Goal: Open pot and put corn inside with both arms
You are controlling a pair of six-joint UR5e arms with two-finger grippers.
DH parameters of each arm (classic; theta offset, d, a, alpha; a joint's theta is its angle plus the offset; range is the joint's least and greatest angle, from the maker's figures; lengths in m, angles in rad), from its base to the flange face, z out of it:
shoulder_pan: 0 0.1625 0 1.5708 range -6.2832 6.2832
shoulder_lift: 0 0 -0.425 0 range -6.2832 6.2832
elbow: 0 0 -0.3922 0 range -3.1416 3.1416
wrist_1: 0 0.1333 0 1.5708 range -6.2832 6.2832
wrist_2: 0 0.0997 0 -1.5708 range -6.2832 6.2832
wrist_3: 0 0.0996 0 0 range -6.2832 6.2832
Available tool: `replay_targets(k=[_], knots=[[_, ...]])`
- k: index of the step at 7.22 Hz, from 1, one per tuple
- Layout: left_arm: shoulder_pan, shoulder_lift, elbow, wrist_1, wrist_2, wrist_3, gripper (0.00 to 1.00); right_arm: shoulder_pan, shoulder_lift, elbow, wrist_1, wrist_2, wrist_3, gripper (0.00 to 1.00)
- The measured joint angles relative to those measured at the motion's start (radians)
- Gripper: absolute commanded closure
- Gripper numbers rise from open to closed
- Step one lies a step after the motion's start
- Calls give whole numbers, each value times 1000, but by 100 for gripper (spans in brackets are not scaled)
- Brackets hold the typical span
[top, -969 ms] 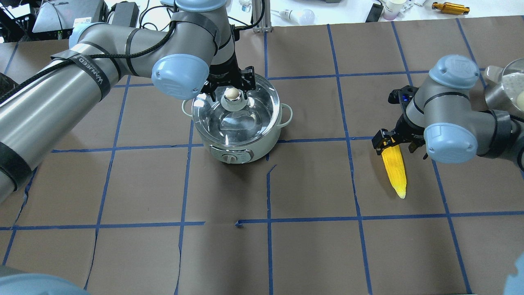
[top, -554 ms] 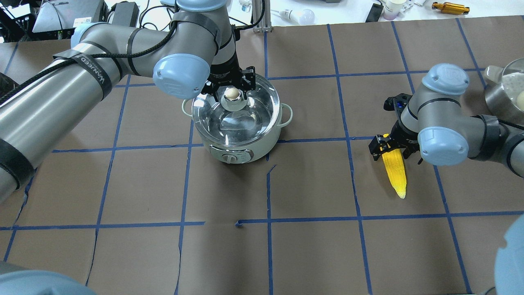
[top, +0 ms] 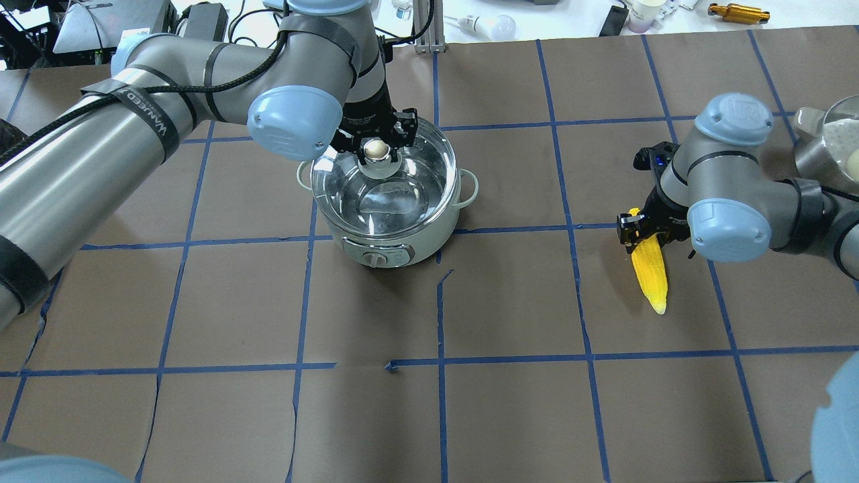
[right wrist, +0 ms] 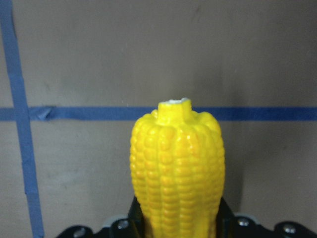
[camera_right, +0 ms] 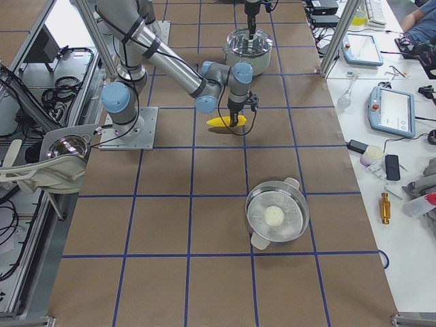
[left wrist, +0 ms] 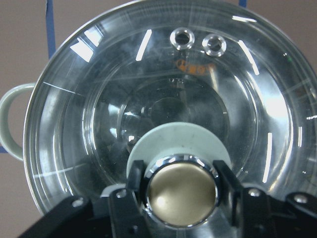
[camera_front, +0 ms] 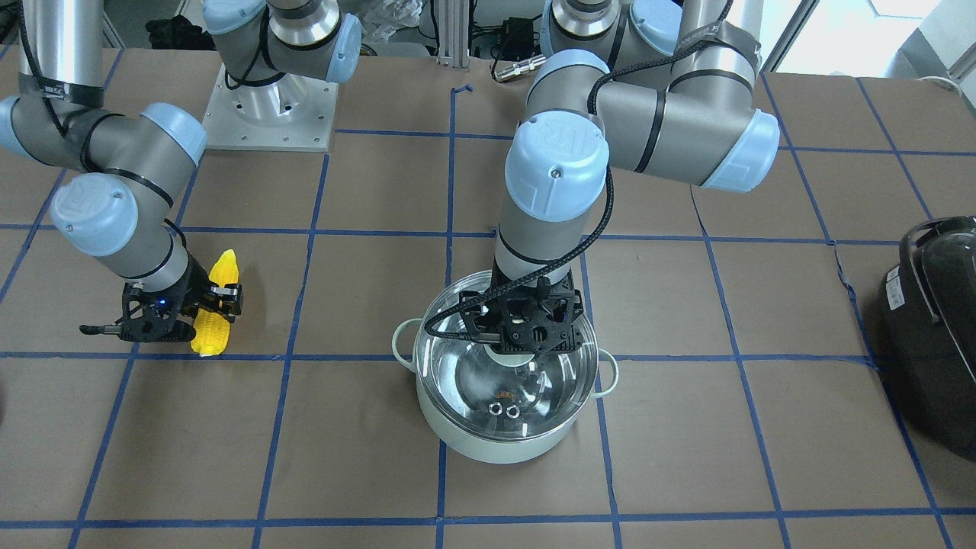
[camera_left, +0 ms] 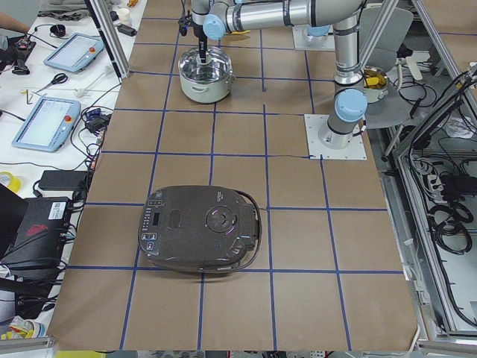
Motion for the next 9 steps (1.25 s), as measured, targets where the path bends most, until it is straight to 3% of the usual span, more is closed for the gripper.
replay_targets(k=[2, 4, 5, 7, 9], knots=[[33, 51, 18, -56, 4, 32, 100, 90, -8, -204, 171, 0, 149, 100], [172, 115, 40, -165, 7, 157, 100, 247, -1, -465, 415, 7, 401, 100], [260, 130, 38, -191, 5, 212, 100, 335, 20, -565, 477, 10, 523, 100], [407, 126, 4, -199, 12, 349, 100, 513, 134, -719, 483, 11, 692, 100], [567, 109, -89, -145, 13, 548, 100, 626, 283, -850, 431, 14, 728, 100]])
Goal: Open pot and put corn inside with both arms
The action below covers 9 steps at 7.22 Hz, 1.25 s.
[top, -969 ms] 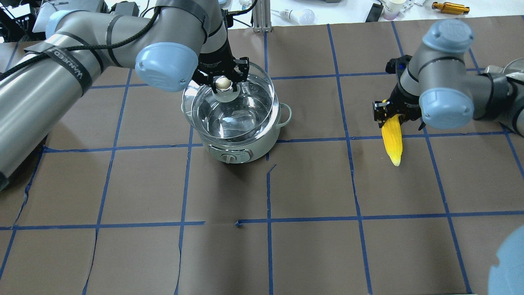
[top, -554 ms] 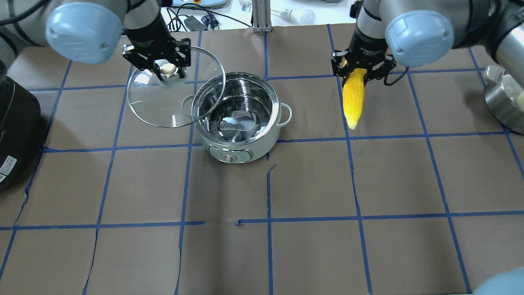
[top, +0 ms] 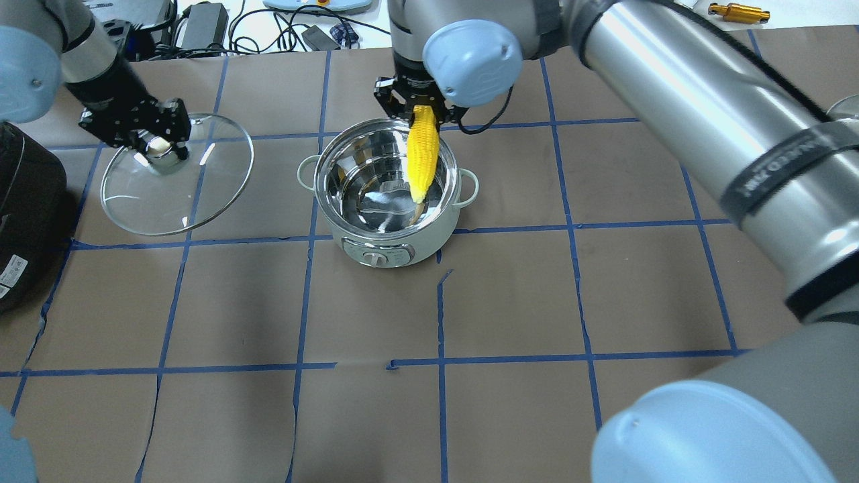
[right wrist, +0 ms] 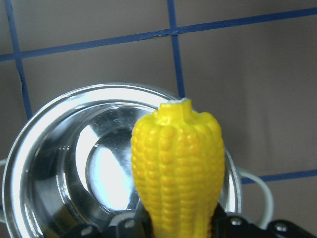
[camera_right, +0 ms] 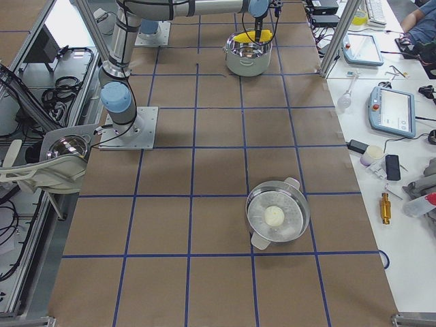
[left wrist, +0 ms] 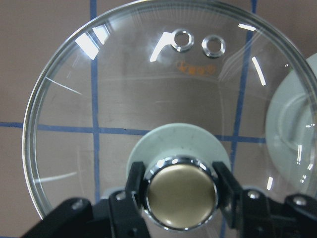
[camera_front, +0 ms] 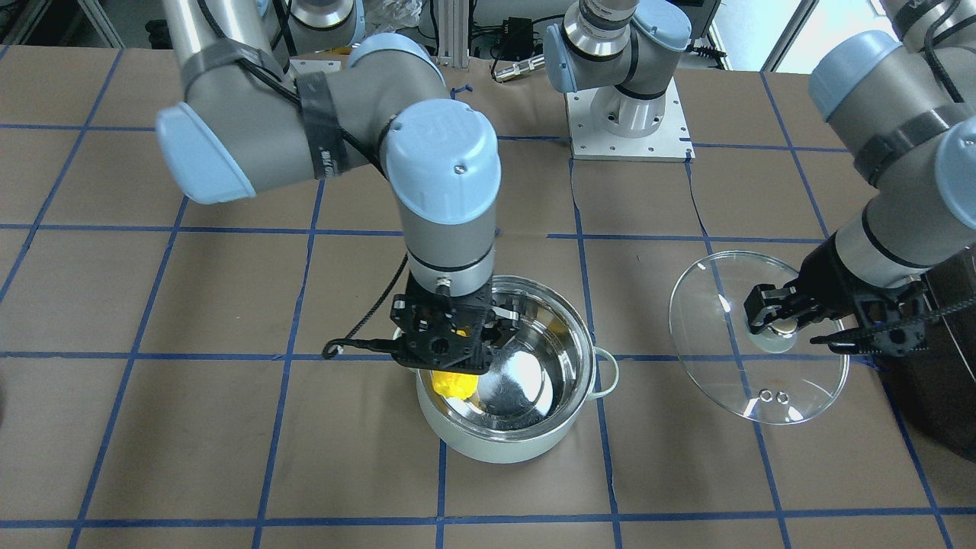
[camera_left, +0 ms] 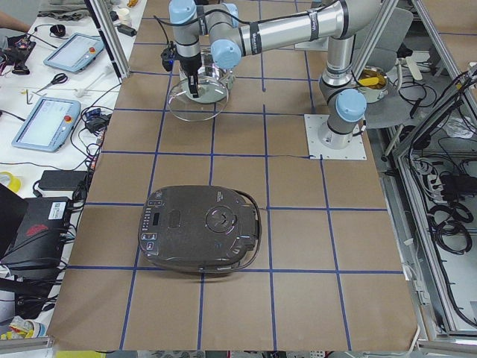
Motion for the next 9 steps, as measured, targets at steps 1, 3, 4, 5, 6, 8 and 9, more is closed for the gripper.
replay_targets(k=[1, 3, 4, 5, 6, 8, 9], knots=[[55, -15, -67, 81, 8, 77, 100, 27, 48, -24, -28, 11, -6, 53], [88, -43, -193, 252, 66, 154, 100, 49, 84, 23, -114, 26, -69, 0], [91, -59, -222, 294, 80, 172, 100, 51, 86, 62, -168, 31, -90, 0], [92, -76, -235, 319, 84, 178, 100, 50, 81, 85, -195, 32, -97, 0], [92, -84, -241, 329, 82, 181, 100, 46, 64, 95, -202, 32, -100, 0], [92, -92, -246, 332, 73, 177, 100, 4, -21, 98, -135, 27, -109, 0], [92, -96, -253, 331, 71, 174, 84, -36, -79, 101, -65, 21, -114, 0]])
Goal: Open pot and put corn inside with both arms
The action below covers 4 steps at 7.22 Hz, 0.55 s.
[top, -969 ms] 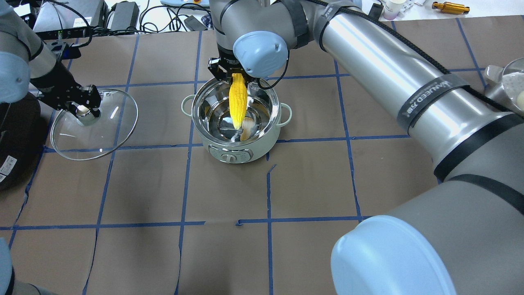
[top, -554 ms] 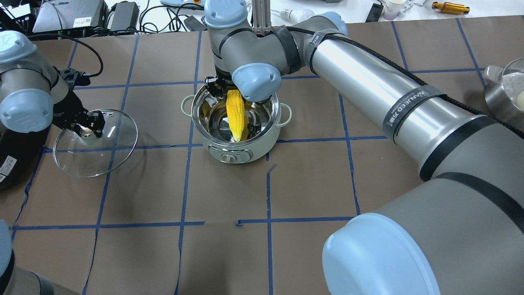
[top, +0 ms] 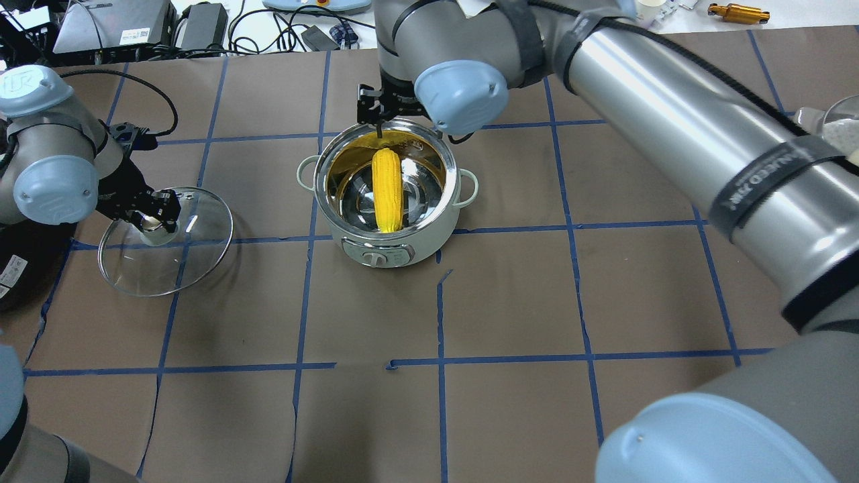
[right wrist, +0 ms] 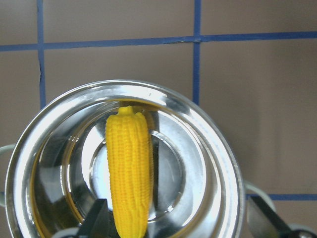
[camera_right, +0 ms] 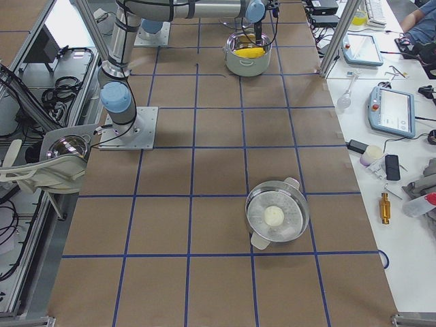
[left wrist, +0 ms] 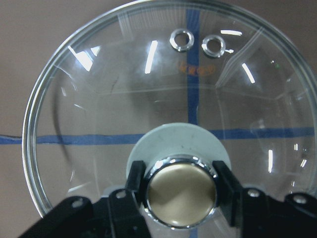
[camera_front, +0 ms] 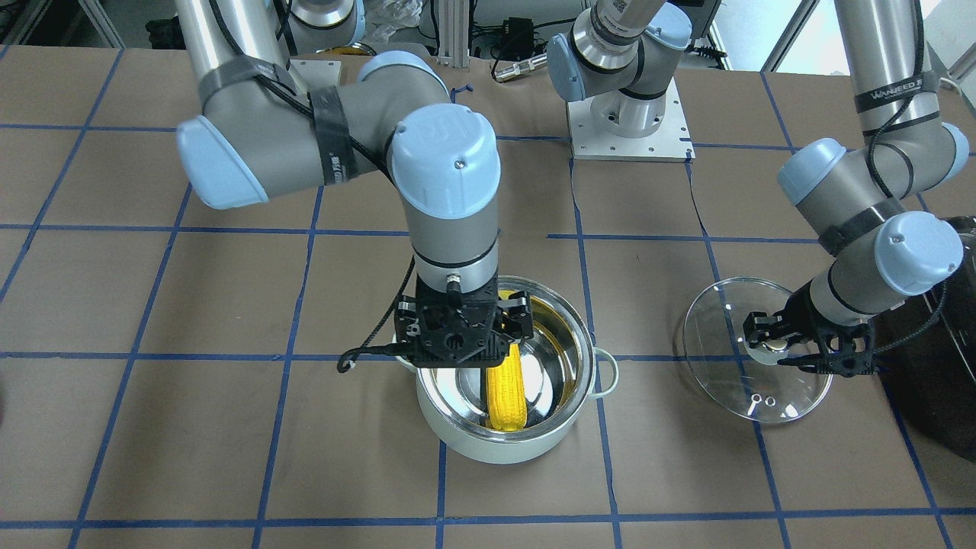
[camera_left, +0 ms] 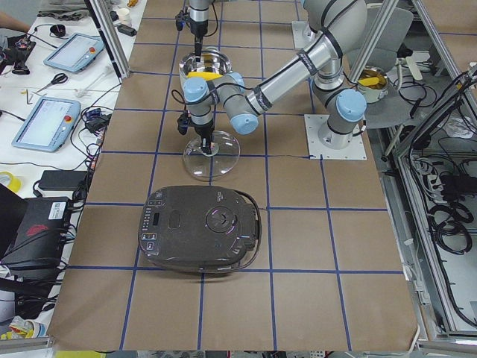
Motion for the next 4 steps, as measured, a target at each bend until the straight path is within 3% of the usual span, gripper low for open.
replay_targets(k=[1, 2, 4], knots=[[0, -3, -6, 0, -1, -3, 41, -43, -52, 5, 72, -3, -2, 0], [1, -5, -11, 0, -1, -9, 6, -95, -98, 9, 150, -3, -9, 0], [0, -5, -10, -2, 0, -46, 0, -231, -195, 20, 298, -2, -110, 0]])
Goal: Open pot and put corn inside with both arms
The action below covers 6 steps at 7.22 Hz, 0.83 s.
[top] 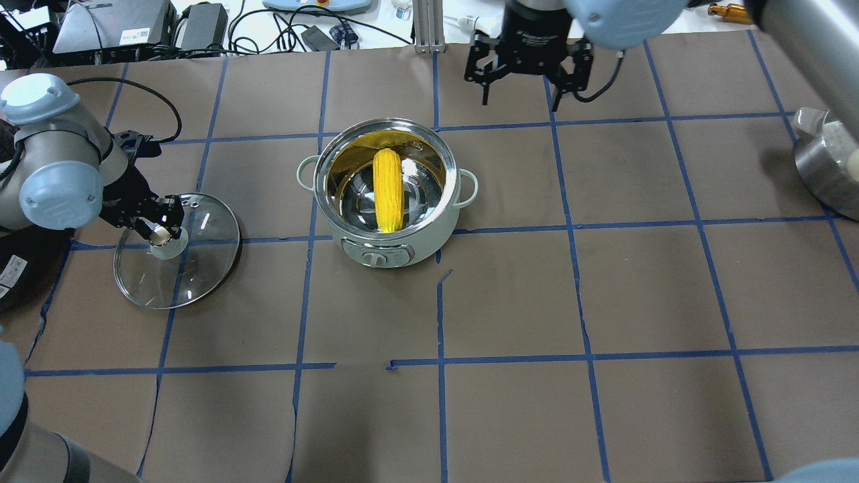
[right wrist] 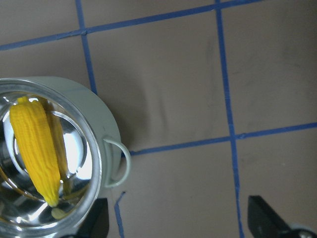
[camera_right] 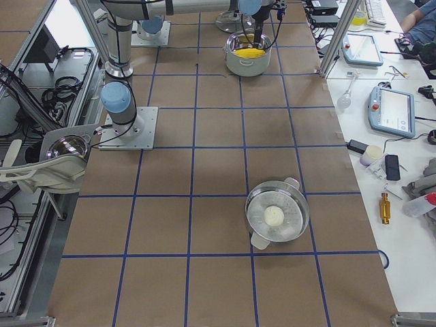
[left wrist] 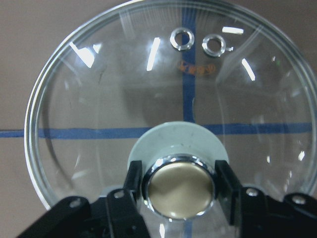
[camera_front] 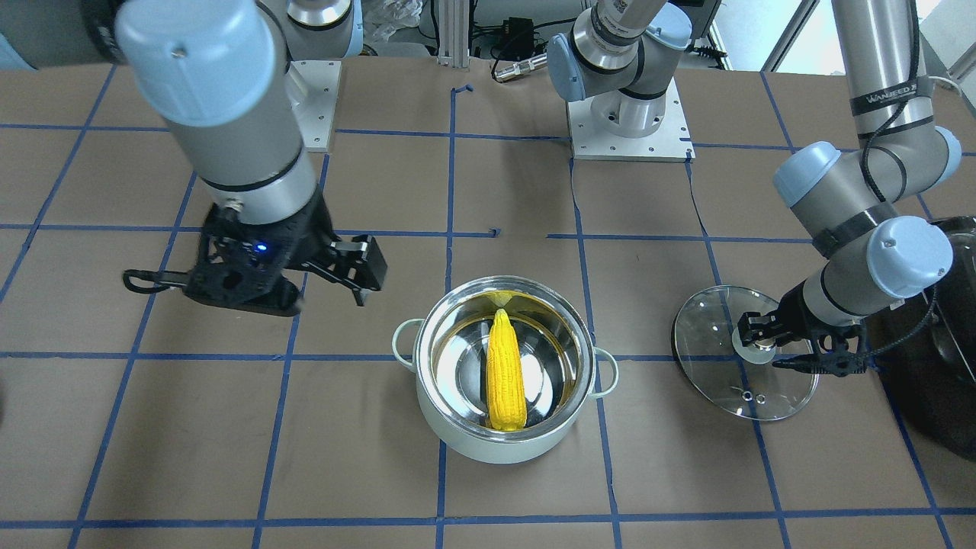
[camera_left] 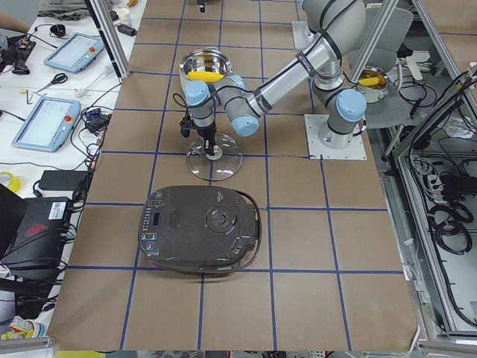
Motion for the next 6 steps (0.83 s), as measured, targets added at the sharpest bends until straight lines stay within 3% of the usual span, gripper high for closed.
replay_targets(k=[3, 6], knots=[[-61, 37, 72, -70, -21, -129, 0, -195, -137, 92, 80, 6, -238, 0], [-296, 69, 374, -449, -49, -418, 0, -212, -250, 238, 51, -28, -238, 0]])
